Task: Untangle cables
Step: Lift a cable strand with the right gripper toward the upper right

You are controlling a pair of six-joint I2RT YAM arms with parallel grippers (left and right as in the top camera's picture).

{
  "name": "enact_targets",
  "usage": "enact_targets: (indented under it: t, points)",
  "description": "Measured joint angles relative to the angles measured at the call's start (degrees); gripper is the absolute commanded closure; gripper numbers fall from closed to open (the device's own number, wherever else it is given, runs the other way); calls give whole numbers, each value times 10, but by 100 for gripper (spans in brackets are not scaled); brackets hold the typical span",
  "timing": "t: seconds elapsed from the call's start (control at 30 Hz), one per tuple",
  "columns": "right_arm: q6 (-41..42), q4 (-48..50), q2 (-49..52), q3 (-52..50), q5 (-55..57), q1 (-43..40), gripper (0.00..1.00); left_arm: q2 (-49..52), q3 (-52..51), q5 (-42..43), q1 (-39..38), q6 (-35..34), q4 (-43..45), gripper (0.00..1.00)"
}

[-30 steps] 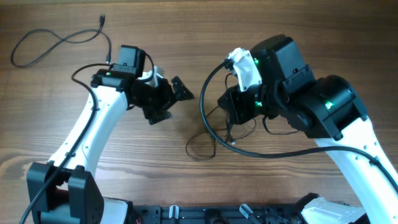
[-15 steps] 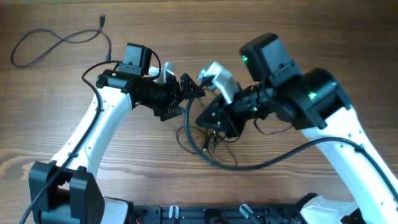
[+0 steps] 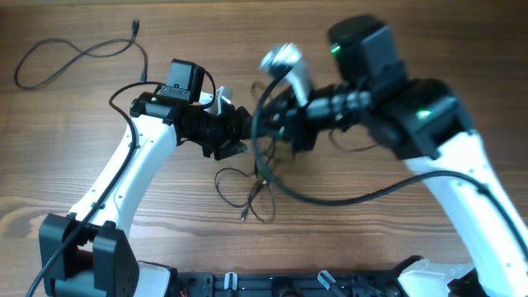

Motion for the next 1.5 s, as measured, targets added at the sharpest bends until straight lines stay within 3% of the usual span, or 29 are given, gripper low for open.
enact_targets:
  t: [0.13, 0.23, 0.3, 0.37, 0.43, 0.5, 0.6, 0.67, 0.8, 0.87, 0.97, 1.17, 1.5]
  points:
    - [32, 1, -32, 44, 38, -32, 96, 0, 0, -8, 0, 0, 5, 37]
    - [75, 22, -67, 54, 85, -35, 96, 0, 0, -12, 0, -1, 12, 55]
    - [108, 60, -81, 55, 124, -35, 96, 0, 0, -14, 0, -2, 12, 81]
    - [131, 83, -87, 55, 146, -36, 96, 0, 0, -16, 0, -2, 11, 92]
    - [154, 111, -88, 56, 162, -36, 96, 0, 0, -18, 0, -1, 7, 94]
    - [175, 130, -88, 56, 177, -35, 96, 0, 0, -19, 0, 0, 5, 83]
    - [203, 135, -88, 56, 209, -36, 96, 0, 0, -19, 0, 2, 5, 51]
    - [214, 114, -88, 56, 245, -35, 96, 0, 0, -7, 0, 0, 5, 37]
    - [238, 26, -75, 58, 350, -35, 96, 0, -1, 54, 0, 2, 38, 10]
    - [268, -7, -60, 59, 381, -36, 96, 0, -1, 88, 0, 3, 65, 2]
    - [308, -8, -20, 58, 394, -36, 96, 0, -1, 120, -4, 0, 89, 6]
    - [338, 87, 5, 56, 383, -36, 96, 0, -1, 140, -25, -2, 85, 13]
    - [409, 109, -2, 56, 338, -36, 96, 0, -1, 90, -52, -97, 105, 12]
